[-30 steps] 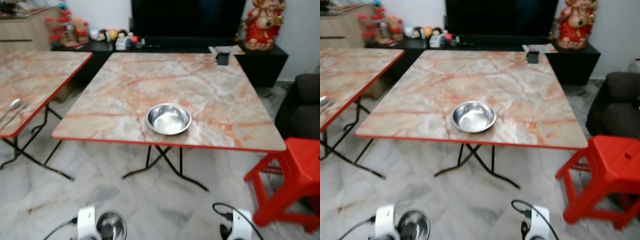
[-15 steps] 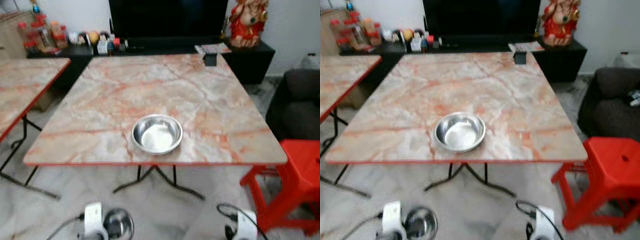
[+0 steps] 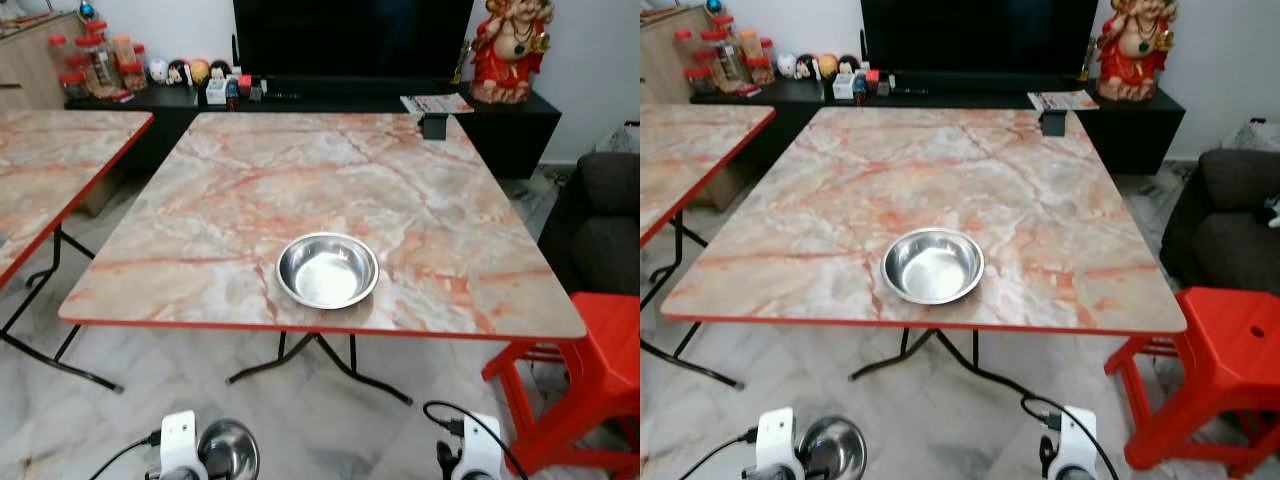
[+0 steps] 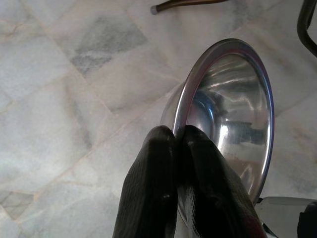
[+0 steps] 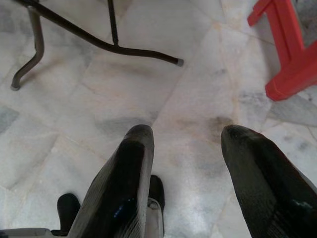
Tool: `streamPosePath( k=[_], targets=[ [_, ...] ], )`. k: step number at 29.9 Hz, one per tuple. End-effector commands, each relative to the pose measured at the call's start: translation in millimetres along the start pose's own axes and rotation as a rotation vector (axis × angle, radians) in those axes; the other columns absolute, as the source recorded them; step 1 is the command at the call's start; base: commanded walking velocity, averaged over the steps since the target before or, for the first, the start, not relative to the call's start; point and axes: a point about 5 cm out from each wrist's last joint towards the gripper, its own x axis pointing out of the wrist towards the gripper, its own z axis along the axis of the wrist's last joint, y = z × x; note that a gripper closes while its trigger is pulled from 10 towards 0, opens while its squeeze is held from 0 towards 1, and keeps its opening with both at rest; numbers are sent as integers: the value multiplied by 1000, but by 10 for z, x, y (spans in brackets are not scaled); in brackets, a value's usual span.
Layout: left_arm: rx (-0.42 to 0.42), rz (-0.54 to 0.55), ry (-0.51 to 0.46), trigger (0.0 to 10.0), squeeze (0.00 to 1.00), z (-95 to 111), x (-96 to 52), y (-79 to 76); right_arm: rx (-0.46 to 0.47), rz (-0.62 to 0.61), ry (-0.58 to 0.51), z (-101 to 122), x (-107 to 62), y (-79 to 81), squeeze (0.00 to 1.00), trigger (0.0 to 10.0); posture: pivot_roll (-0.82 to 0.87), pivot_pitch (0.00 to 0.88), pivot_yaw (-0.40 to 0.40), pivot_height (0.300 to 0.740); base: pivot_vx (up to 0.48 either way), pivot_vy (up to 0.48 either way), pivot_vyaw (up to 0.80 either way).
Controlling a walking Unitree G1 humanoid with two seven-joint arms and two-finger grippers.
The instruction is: Setting the table
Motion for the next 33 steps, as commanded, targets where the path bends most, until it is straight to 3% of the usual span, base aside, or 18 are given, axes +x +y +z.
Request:
streamPosePath(
  k=[1,25,28,33],
  targets=[
    [12,-1,3,10000,0,11,4,-21,8,-7,2,14,3,-29,0,10000,-34,0,-26,725,0,-255,0],
    [-17,3,3,10000,0,-15,1,-53,-19,1,-8,85,18,-46,0,10000,-25,0,-52,725,0,-253,0],
    [41,8,0,10000,0,13,5,-41,-14,0,-1,59,13,-46,0,10000,-27,0,-47,725,0,0,0],
    [42,2,-4,10000,0,15,5,-55,-15,1,-1,58,13,-43,0,10000,-26,0,-47,725,0,0,0]
  ],
)
